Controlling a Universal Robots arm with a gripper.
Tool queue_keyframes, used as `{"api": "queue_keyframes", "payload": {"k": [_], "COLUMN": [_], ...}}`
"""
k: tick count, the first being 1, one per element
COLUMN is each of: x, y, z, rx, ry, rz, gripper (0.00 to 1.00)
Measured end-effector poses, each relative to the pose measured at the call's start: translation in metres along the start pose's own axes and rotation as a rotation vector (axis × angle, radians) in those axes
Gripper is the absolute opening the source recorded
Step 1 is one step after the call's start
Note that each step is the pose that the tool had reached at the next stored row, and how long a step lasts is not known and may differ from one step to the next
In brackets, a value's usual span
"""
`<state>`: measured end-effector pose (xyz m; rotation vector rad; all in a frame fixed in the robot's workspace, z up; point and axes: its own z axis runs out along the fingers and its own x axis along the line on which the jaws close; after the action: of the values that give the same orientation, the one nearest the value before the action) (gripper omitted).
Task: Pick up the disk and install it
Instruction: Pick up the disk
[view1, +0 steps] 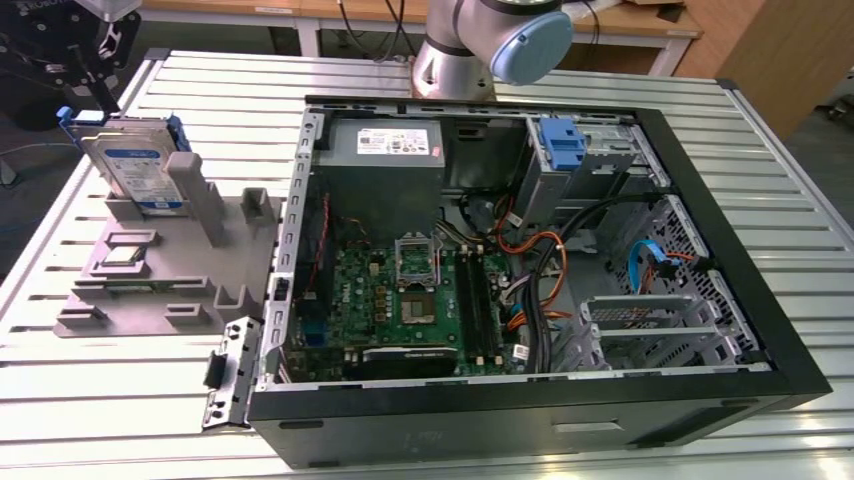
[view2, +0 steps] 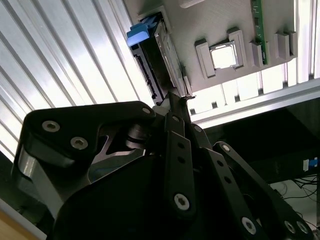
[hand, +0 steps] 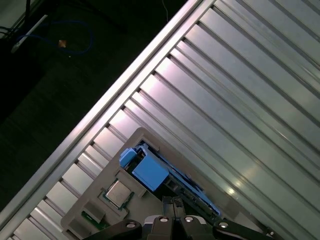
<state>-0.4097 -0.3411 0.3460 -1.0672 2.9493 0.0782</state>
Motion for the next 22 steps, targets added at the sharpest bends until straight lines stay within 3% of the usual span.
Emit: {"api": "queue_keyframes", "payload": {"k": [5,19,22], "x": [0.0000,0.0000,0.0001], "y": [0.0000,-0.0001,-0.0001], "z": [0.0003,0.0012,0.0012], "rx": [-0.0007,-0.0055,-0.0060], "ry": [0.0015,0.0120,0.0130], "rz": [-0.034,-0.263,-0.285], "gripper": [0.10,0.10,0.10]}}
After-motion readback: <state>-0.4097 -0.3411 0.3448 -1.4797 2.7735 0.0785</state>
